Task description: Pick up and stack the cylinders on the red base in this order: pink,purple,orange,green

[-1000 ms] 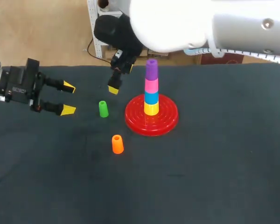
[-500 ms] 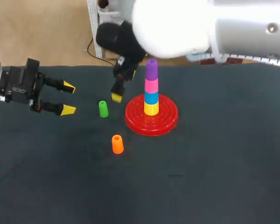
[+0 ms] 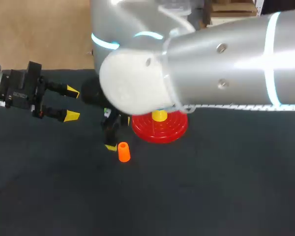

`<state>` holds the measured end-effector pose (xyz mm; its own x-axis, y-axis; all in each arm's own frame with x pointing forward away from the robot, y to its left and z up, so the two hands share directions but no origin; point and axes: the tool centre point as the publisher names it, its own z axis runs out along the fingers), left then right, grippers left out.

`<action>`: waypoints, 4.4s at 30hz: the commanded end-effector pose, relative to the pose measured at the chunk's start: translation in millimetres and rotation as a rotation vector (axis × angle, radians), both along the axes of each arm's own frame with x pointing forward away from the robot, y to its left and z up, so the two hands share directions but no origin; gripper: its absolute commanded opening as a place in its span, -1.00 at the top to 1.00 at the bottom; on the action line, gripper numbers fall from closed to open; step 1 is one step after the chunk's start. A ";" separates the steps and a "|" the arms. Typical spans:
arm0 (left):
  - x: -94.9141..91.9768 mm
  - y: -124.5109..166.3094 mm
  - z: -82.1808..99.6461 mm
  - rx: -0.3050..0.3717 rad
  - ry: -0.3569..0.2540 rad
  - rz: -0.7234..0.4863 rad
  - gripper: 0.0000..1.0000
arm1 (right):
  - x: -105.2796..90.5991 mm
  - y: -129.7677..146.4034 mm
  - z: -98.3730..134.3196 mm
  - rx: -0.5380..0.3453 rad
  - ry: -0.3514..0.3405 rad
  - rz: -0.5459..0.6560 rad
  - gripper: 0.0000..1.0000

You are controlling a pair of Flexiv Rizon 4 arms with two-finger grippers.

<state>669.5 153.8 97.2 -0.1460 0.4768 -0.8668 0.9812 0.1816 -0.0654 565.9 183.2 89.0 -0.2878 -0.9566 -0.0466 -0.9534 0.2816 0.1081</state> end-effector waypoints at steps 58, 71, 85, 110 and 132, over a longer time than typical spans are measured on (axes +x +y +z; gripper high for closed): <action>-0.2 0.0 0.0 0.002 0.000 0.000 -1.00 | 57.4 -27.9 87.1 -0.078 -0.234 -0.109 1.00; -0.2 0.0 0.0 0.002 0.000 0.000 -1.00 | 111.2 -86.4 173.5 -0.064 -0.202 -0.097 1.00; -0.2 0.0 0.0 0.002 0.000 0.000 -1.00 | 141.9 -103.4 166.1 -0.058 -0.084 -0.064 1.00; -0.2 0.0 0.0 0.002 0.000 0.000 -1.00 | 166.9 -106.5 142.5 -0.056 -0.055 -0.045 1.00; -0.2 0.0 0.0 0.002 0.000 0.000 -1.00 | 155.1 -99.1 140.0 -0.041 -0.001 -0.036 -1.00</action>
<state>669.5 153.8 97.2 -0.1460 0.4768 -0.8668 0.9812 0.1815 -0.0654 724.9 76.7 223.6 -0.3222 -0.9466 -0.0141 -0.9374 0.3169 0.1445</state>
